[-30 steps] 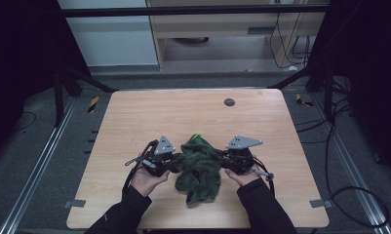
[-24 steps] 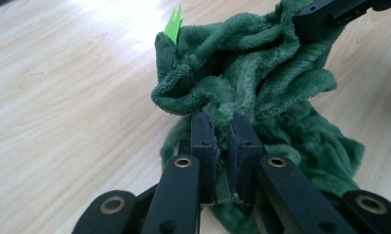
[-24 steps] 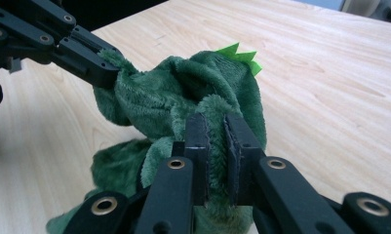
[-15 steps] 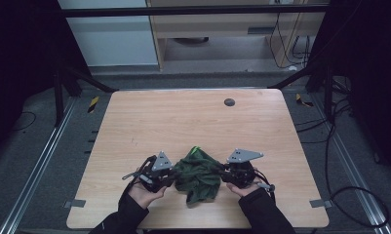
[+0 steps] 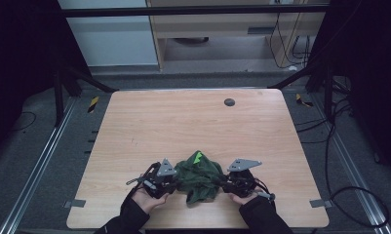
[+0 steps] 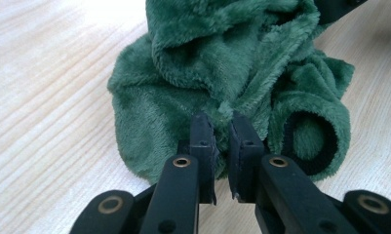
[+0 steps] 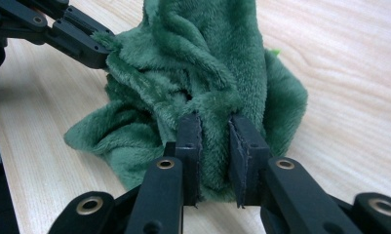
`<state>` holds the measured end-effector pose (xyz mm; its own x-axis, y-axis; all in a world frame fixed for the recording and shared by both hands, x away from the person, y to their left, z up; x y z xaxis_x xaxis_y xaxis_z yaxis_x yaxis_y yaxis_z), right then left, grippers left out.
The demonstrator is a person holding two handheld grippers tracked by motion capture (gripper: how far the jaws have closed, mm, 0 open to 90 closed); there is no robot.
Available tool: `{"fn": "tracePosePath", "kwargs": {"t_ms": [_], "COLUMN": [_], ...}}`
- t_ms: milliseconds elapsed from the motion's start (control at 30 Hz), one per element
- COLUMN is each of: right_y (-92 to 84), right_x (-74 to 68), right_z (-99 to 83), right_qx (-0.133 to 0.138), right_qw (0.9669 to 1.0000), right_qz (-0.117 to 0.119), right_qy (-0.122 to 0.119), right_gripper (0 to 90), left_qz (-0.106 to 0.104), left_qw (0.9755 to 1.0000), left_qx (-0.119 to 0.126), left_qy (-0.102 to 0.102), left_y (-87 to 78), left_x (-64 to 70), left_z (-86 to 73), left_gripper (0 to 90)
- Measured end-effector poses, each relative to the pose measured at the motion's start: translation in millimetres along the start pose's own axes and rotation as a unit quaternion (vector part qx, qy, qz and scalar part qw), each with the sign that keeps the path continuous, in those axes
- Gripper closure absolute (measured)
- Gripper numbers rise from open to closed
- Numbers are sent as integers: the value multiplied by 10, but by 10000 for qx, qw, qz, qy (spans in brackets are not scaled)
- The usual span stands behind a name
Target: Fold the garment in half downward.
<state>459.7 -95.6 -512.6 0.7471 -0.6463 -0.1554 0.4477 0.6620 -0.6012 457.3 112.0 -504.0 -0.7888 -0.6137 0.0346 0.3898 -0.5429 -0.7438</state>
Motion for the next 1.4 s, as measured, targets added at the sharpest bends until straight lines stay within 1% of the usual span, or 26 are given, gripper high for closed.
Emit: {"fn": "tracePosePath", "kwargs": {"t_ms": [100,267,300,333,400,567,600,667,800,900,933,967,1067,1100,1133,1267,1400], "right_y": [9,39,35,31,3,-54,-73,-115,-187,-241,-257,-261,-251,-234,-210,-98,11], "right_x": [-8,7,4,8,7,7,4,0,16,55,73,89,134,141,158,218,262], "right_z": [-48,-84,-78,-71,-45,19,35,78,162,240,276,300,376,394,410,447,477], "right_qx": [-124,-227,-208,-185,-126,44,86,196,371,508,552,596,673,666,668,567,501], "right_qw": [9999,9997,9998,9998,9999,10000,9999,9997,9993,9986,9983,9981,9975,9975,9975,9980,9983], "right_qz": [-45,-49,-26,-17,-17,17,23,24,-23,-87,-97,-122,-164,-153,-171,-183,-221], "right_qy": [-14,-20,-4,-43,10,70,74,106,87,100,133,117,144,177,157,230,204], "right_gripper": [754,731,721,707,681,656,652,646,632,634,637,638,645,647,650,656,657], "left_qz": [11,-21,-4,-2,17,112,112,142,177,200,208,220,245,261,253,256,285], "left_qw": [10000,10000,10000,9999,9998,9991,9988,9986,9974,9966,9966,9966,9966,9967,9968,9975,9971], "left_qx": [-18,-18,3,44,117,323,375,431,570,634,639,636,613,588,561,502,495], "left_qy": [-1,-59,-66,-97,-157,-238,-278,-288,-393,-480,-482,-482,-494,-502,-506,-438,-510], "left_y": [19,44,33,17,-26,-138,-160,-197,-273,-296,-296,-289,-231,-203,-176,-101,-54], "left_x": [10,4,-3,-14,-42,-109,-121,-145,-209,-259,-271,-288,-326,-338,-347,-366,-412], "left_z": [-8,-19,-15,-5,17,74,85,99,140,183,197,216,271,288,305,349,359], "left_gripper": [817,800,792,782,748,679,664,639,612,604,600,598,589,587,586,586,580]}}
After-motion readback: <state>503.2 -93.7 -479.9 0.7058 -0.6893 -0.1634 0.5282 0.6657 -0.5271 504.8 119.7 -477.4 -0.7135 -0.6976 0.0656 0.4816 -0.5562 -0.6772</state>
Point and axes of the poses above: each handheld gripper's, and its own axes: y roughly forward along the jaws, z roughly out of its top, x roughly to its right, the point moved 6 cm from there along y, roughly forward along the jaws, and after that the axes turned 2 degrees about -y, right-handed, at the moved point
